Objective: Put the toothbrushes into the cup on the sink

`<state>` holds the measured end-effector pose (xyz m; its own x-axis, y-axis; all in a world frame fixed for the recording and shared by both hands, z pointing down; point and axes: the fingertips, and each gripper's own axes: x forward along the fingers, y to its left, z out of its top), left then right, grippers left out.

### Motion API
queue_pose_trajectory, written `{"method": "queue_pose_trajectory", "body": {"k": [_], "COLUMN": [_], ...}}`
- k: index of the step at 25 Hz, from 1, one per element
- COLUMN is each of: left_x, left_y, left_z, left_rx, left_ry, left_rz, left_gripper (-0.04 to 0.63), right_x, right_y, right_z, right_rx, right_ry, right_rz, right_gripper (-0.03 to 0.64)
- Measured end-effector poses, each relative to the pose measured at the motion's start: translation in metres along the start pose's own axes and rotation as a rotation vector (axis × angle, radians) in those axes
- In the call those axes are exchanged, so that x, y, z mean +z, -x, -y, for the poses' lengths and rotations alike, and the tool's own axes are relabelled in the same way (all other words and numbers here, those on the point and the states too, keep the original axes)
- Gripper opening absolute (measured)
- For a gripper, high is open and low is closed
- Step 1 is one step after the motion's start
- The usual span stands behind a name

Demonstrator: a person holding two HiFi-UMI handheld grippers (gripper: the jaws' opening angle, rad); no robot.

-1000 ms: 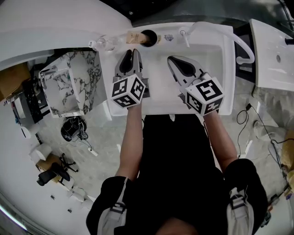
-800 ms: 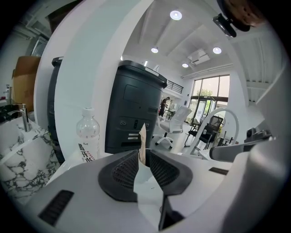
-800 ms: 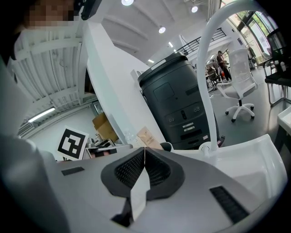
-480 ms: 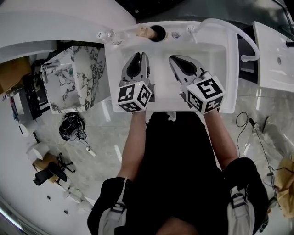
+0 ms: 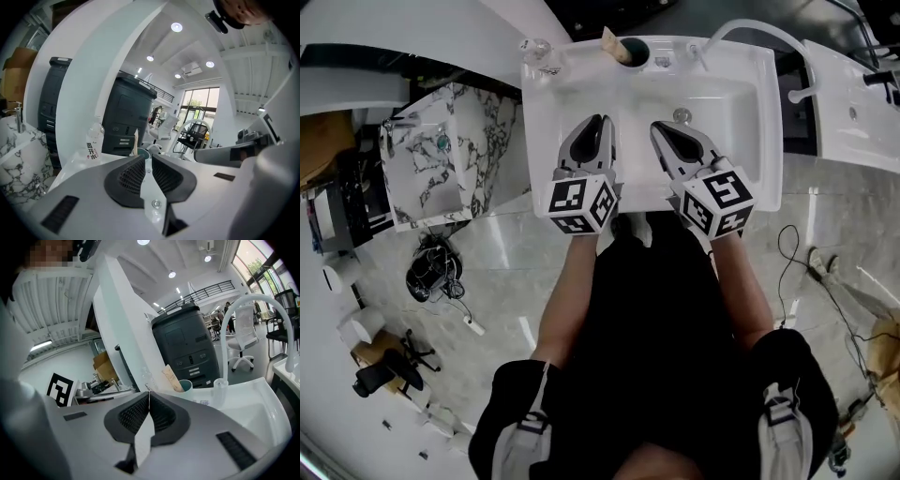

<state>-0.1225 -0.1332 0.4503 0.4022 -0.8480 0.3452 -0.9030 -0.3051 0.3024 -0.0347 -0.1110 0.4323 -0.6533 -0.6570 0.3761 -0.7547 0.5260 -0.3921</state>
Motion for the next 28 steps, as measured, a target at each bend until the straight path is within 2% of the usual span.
{"method": "queue_pose_trajectory", "body": {"k": [10,17,24,28], "left_x": [-0.012,-0.003,0.001,0.001], "left_y": [0.092,0.148,0.183,0.197], "left_z": [0.024,0.026,0.036,0.046], "left_rx": [-0.152,-0.21,-0.266,-0.308], "left_ry": [-0.061,-0.092,-0.096,-0.104], "left_rz": [0.035,0.089,0.112,0.101], "left_gripper": [0.023,0.014,0.014,0.014], "right_x": [-0.005,-0.02,-0.047,-0.045], "right_y": [0.045,0.073,0.092,0.105], "right_z": [-0.067,-0.11,-0.147,-0.156], "right_rx": [-0.1,-0.142,-0.147,-0.132], "right_ry": [0.073,0.102,0.098,0.064], "right_rz": [0.076,0.105,0.114,0.17], "right_gripper": [0.031,0.031,0.031,0.029]}}
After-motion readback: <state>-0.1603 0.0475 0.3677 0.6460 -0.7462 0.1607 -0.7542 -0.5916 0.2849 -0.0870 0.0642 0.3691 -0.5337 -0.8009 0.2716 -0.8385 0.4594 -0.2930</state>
